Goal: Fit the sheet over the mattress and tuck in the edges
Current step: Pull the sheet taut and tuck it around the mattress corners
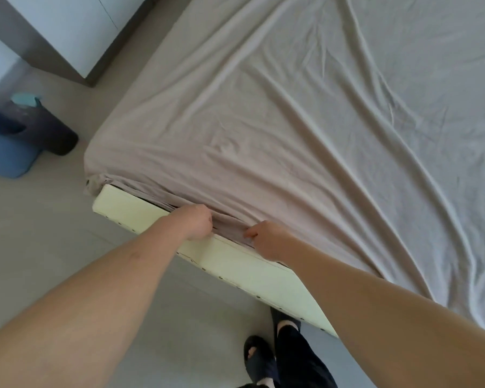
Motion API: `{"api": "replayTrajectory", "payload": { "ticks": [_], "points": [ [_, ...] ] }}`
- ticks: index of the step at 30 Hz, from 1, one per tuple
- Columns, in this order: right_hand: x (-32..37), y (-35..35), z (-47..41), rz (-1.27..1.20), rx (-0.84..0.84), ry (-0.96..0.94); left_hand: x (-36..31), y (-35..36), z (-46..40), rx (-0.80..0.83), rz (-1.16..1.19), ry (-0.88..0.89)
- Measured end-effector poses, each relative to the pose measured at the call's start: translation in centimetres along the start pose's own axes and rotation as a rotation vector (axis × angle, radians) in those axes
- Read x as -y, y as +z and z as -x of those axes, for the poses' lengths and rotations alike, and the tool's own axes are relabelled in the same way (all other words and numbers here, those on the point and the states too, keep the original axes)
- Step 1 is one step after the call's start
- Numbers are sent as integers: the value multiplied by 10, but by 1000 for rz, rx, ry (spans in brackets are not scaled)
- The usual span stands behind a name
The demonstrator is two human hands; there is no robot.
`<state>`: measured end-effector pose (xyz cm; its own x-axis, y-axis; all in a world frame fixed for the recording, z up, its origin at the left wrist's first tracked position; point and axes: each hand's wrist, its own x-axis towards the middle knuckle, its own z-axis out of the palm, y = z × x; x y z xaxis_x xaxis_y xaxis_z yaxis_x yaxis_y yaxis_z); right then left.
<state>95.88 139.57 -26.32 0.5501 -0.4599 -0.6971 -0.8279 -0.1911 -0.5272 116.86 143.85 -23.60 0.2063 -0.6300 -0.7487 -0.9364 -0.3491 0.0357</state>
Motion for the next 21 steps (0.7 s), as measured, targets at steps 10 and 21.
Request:
{"api": "replayTrajectory", "payload": {
  "ticks": [10,21],
  "points": [
    [27,20,-59,394,-39,121,42,-6,-70,186,-61,256],
    [202,31,-135,300,-93,-12,189,-44,-62,-80,173,182]
  ]
}}
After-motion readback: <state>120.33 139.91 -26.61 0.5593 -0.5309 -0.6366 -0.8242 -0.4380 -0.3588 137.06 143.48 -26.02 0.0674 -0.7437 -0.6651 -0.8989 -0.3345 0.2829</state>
